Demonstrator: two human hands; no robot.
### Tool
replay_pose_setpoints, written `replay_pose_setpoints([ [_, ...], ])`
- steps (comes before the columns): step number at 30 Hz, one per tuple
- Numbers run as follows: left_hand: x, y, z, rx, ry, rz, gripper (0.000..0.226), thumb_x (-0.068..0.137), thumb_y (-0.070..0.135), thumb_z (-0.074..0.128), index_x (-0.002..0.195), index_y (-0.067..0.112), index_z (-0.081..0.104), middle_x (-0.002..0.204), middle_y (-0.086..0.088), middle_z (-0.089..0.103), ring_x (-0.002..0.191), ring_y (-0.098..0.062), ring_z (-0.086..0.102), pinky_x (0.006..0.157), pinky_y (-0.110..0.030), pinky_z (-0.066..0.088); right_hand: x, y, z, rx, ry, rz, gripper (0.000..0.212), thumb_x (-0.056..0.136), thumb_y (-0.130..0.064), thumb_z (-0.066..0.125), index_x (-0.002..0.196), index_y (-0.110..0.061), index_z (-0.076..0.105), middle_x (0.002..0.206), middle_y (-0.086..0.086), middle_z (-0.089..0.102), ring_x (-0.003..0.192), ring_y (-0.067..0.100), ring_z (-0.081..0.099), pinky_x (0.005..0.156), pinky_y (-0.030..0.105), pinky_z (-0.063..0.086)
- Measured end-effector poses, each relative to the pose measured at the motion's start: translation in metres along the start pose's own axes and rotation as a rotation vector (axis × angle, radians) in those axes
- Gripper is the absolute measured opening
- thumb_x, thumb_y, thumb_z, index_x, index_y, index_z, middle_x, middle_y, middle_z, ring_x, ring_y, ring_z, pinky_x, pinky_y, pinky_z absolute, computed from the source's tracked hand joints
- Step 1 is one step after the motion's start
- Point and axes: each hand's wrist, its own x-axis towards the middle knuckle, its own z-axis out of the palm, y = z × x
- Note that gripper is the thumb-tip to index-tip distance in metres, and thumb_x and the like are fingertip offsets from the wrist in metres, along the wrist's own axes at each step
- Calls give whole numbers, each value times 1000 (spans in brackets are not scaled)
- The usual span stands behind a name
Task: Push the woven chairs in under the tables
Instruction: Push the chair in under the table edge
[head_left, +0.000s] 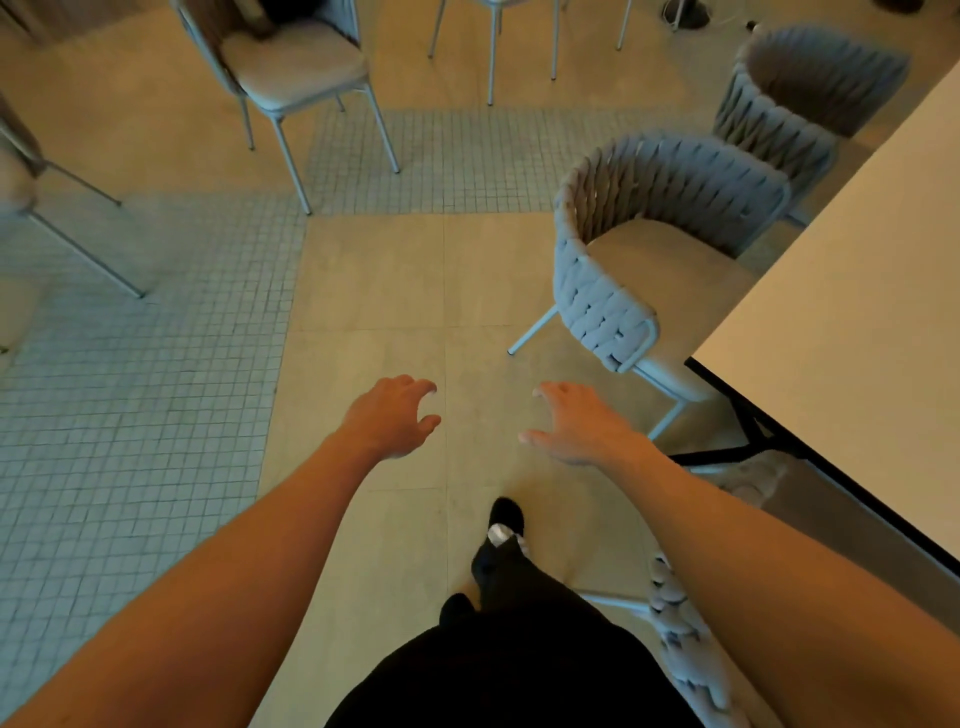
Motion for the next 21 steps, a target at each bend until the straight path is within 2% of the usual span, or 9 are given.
replay_pose_setpoints([
  [4,41,-12,-17,54,35,-2,67,99,54,49,157,29,28,157,-5,39,141,-29,38,111,-49,40,49,-2,-19,-19,29,-3,84,92,-64,58,157,-20,27,159,10,33,146,32,29,117,49,32],
  [6,66,-16,-28,88,47,-4,71,99,58,47,159,32,20,161,-6,32,144,-30,34,113,-49,36,75,-1,-30,-28,31,13,91,90,-70,56,159,-22,21,165,10,23,151,35,20,121,52,24],
  [8,94,-18,-39,103,53,-5,73,98,61,44,160,33,18,164,-7,27,147,-31,29,116,-49,31,103,4,-43,-36,19,33,97,88,-76,53,161,-25,16,169,9,11,155,36,8,123,56,17],
  [11,137,-20,-57,110,43,-17,74,97,65,41,160,32,20,165,-8,24,149,-30,26,119,-50,27,144,13,-65,-30,1,44,99,85,-81,50,161,-28,14,170,7,5,156,36,-1,123,59,12],
  [14,175,-18,-73,102,30,-33,74,97,66,40,160,32,19,165,-7,24,149,-30,26,119,-49,26,179,22,-88,-49,-16,41,99,86,-80,50,162,-28,14,171,7,3,156,35,-2,123,59,12],
  [21,255,-18,-112,112,16,-24,74,98,65,41,160,32,20,165,-7,25,148,-30,28,118,-50,28,249,37,-135,-51,-50,39,100,86,-81,50,161,-26,15,169,7,11,154,36,8,121,60,18],
])
